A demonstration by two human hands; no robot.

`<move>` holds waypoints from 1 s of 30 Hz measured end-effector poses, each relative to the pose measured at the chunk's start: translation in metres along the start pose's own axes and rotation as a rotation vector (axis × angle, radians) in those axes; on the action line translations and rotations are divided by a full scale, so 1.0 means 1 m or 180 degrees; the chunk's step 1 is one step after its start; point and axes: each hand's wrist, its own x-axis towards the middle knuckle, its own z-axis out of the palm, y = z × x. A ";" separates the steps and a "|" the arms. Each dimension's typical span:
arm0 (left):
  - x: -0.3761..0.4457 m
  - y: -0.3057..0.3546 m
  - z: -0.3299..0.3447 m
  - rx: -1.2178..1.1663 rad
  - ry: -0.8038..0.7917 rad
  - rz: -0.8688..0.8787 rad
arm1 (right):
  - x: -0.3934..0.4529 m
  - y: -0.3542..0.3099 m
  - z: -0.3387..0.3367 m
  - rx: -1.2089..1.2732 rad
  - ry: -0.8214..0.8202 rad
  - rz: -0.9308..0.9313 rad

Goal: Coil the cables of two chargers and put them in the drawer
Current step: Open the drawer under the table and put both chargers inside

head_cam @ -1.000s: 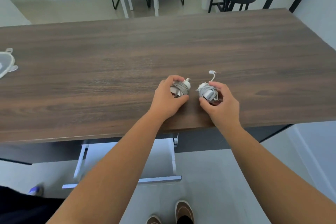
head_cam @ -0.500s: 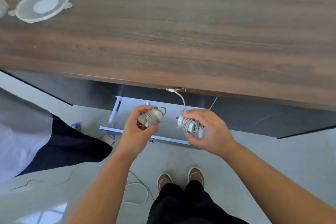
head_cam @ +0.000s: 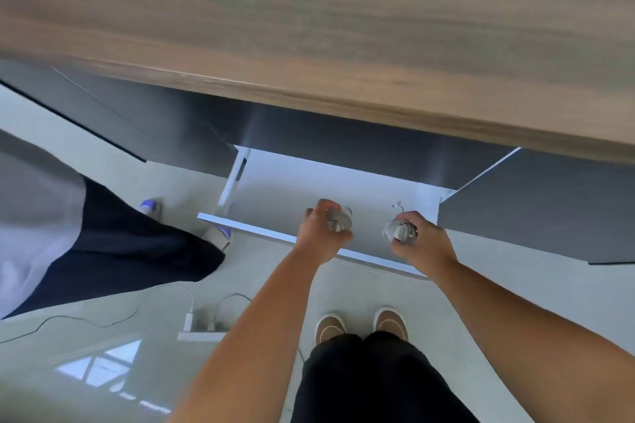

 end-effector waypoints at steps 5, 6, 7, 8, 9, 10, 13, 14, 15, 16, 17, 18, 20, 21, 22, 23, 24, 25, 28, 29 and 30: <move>0.078 -0.028 0.040 0.0913 -0.0395 0.0434 | 0.046 0.045 0.041 -0.0088 -0.0142 0.0381; 0.091 -0.034 0.050 0.1026 -0.0445 0.0471 | 0.054 0.053 0.046 -0.0158 -0.0149 0.0440; 0.101 -0.038 0.059 0.1122 -0.0446 0.0478 | 0.063 0.061 0.051 -0.0245 -0.0159 0.0496; 0.111 -0.041 0.068 0.1225 -0.0412 0.0451 | 0.071 0.068 0.057 -0.0324 -0.0168 0.0561; 0.118 -0.043 0.078 0.1321 -0.0391 0.0365 | 0.078 0.073 0.061 -0.0385 -0.0174 0.0624; 0.124 -0.043 0.089 0.1377 -0.0391 0.0262 | 0.085 0.077 0.066 -0.0438 -0.0187 0.0674; 0.139 -0.047 0.116 0.1435 -0.0503 0.0108 | 0.105 0.081 0.077 -0.0637 -0.0312 0.0664; 0.142 -0.049 0.123 0.1492 -0.0546 0.0074 | 0.110 0.082 0.080 -0.0753 -0.0371 0.0613; 0.146 -0.053 0.130 0.1537 -0.0563 0.0026 | 0.115 0.083 0.083 -0.0891 -0.0419 0.0559; 0.149 -0.058 0.136 0.1570 -0.0570 -0.0018 | 0.119 0.086 0.086 -0.1040 -0.0453 0.0514; 0.152 -0.062 0.142 0.1591 -0.0578 -0.0055 | 0.123 0.089 0.089 -0.1198 -0.0469 0.0484; 0.154 -0.065 0.147 0.1615 -0.0594 -0.0078 | 0.125 0.092 0.091 -0.1338 -0.0485 0.0480; 0.156 -0.070 0.154 0.1662 -0.0668 -0.0090 | 0.127 0.096 0.095 -0.1545 -0.0535 0.0498; 0.158 -0.073 0.157 0.1676 -0.0698 -0.0072 | 0.126 0.097 0.097 -0.1576 -0.0550 0.0504; 0.159 -0.075 0.159 0.1683 -0.0729 -0.0042 | 0.126 0.099 0.100 -0.1549 -0.0577 0.0508; 0.160 -0.078 0.160 0.1681 -0.0753 -0.0007 | 0.125 0.101 0.102 -0.1481 -0.0616 0.0497; 0.161 -0.080 0.160 0.1690 -0.0768 0.0019 | 0.124 0.103 0.103 -0.1406 -0.0691 0.0475; 0.162 -0.082 0.160 0.1712 -0.0782 0.0054 | 0.123 0.106 0.104 -0.1344 -0.0791 0.0444; 0.163 -0.084 0.155 0.1869 -0.0864 0.0214 | 0.122 0.106 0.100 -0.1316 -0.1084 0.0428; 0.163 -0.083 0.153 0.1911 -0.0908 0.0229 | 0.122 0.104 0.098 -0.1381 -0.1165 0.0403; 0.163 -0.081 0.149 0.1985 -0.0944 0.0240 | 0.120 0.101 0.096 -0.1496 -0.1248 0.0354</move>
